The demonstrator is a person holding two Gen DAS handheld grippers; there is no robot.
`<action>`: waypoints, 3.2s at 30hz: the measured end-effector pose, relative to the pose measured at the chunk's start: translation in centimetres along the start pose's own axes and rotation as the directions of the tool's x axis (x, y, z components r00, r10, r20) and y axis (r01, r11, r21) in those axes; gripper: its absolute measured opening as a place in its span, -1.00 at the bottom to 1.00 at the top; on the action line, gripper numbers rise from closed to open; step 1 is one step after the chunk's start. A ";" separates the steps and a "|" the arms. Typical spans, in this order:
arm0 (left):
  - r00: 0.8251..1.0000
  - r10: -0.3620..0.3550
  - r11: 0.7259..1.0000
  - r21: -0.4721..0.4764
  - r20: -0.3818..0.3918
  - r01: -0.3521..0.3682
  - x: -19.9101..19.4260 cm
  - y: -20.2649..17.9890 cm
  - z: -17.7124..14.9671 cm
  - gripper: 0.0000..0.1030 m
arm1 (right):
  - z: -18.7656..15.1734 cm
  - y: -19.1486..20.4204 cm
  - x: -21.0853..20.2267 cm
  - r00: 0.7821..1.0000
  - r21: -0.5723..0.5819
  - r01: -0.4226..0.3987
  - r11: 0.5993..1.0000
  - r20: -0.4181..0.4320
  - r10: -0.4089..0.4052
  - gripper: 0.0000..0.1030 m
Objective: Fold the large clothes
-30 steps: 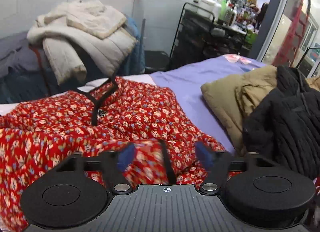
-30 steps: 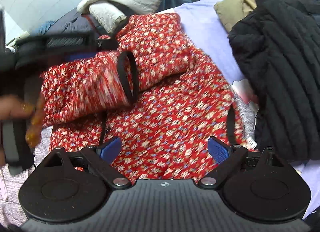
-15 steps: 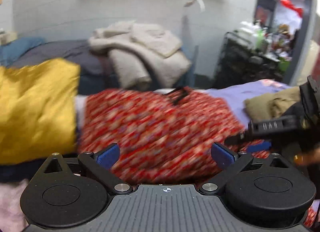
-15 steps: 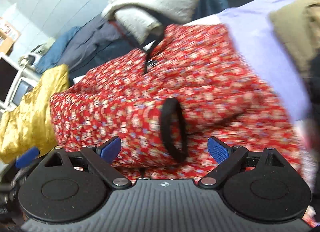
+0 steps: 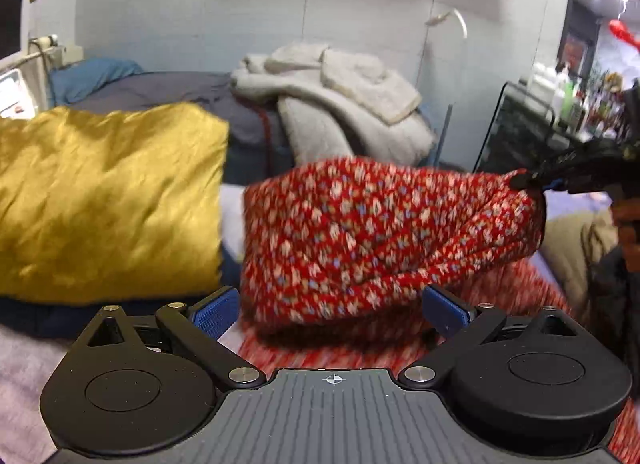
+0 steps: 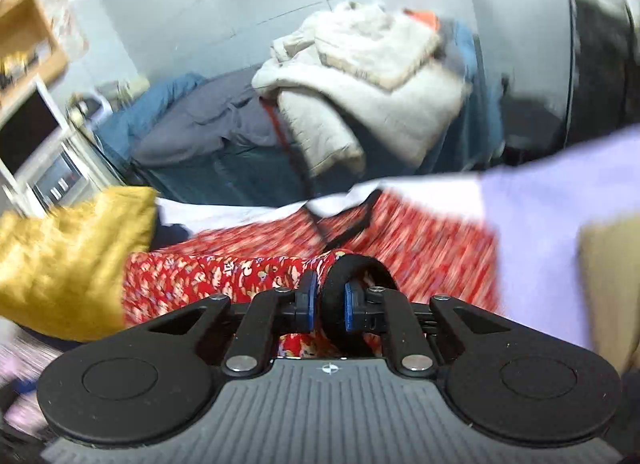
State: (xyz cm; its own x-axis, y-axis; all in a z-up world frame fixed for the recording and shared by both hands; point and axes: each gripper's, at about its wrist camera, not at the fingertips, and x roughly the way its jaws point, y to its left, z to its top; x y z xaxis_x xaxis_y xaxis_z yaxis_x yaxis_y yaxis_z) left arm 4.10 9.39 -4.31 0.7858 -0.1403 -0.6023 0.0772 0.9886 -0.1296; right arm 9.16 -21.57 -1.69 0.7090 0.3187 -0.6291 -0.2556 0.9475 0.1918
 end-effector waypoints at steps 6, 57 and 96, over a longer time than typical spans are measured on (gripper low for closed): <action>0.996 -0.091 0.994 0.059 0.012 0.090 5.1 -2.9 3.8 1.00 | 0.8 -0.2 5.3 0.985 -0.150 0.133 0.980 -0.087 -0.147 -0.68; 0.959 -0.024 0.979 0.189 -0.282 0.081 24.2 -4.1 2.4 1.00 | -5.7 -1.7 15.2 0.957 -0.226 0.085 0.970 -0.254 -0.142 0.99; 0.933 0.061 0.988 0.153 -0.354 -0.007 -4.8 6.0 -11.7 1.00 | -22.0 -5.0 -12.4 0.920 -0.036 0.142 0.989 -0.363 -0.145 0.94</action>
State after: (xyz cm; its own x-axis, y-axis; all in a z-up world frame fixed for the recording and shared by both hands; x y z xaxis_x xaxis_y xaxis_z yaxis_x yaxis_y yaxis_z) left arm -6.41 15.30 -11.37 0.5206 -0.0901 -0.8491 0.1647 0.9863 -0.0036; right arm -12.88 -30.79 -11.42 0.4509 0.1469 -0.8804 -0.1763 0.9816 0.0735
